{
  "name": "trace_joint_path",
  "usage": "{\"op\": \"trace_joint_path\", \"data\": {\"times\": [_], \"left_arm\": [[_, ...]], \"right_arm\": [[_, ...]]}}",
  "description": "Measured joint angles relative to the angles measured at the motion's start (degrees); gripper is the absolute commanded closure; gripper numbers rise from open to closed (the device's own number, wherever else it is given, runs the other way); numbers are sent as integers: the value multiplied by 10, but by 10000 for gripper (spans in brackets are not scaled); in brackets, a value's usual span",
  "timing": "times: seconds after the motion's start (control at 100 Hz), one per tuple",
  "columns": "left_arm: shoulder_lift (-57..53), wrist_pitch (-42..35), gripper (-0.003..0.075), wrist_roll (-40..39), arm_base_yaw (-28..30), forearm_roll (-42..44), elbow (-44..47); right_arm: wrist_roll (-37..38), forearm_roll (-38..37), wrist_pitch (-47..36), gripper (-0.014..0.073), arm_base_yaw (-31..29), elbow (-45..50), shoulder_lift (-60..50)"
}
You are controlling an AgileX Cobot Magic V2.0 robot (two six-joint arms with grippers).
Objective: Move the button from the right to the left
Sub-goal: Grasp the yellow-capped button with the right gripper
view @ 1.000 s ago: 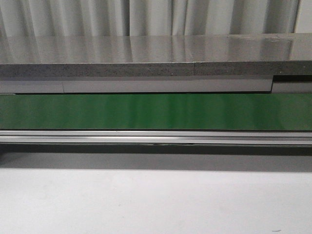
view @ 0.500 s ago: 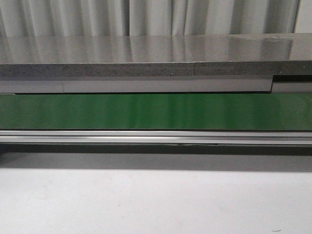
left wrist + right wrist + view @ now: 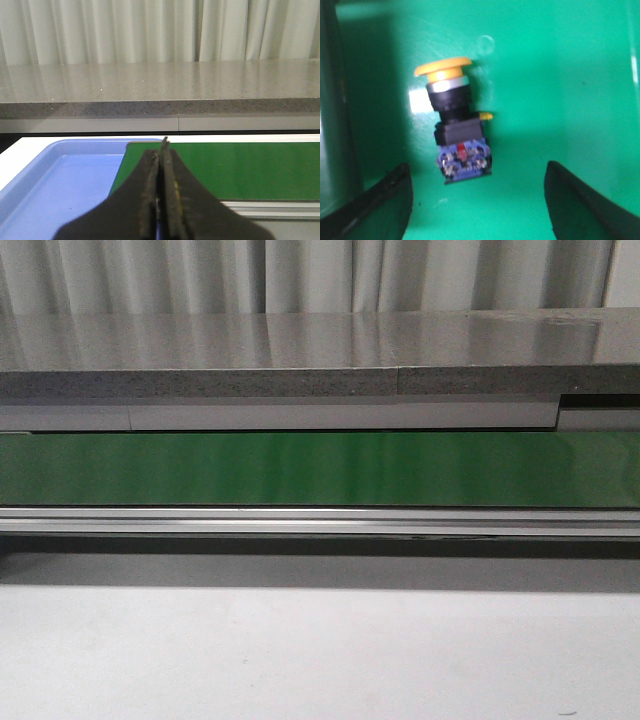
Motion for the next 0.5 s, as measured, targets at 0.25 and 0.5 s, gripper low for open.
{"op": "trace_joint_path", "data": {"times": [0.25,0.5], "left_arm": [[0,0,740,0,0,0,0],[0,0,741,0,0,0,0]], "right_arm": [[-52,36,-20,47,-4,-2,49],[-53,42,-20,339,-4,-27,88]]}}
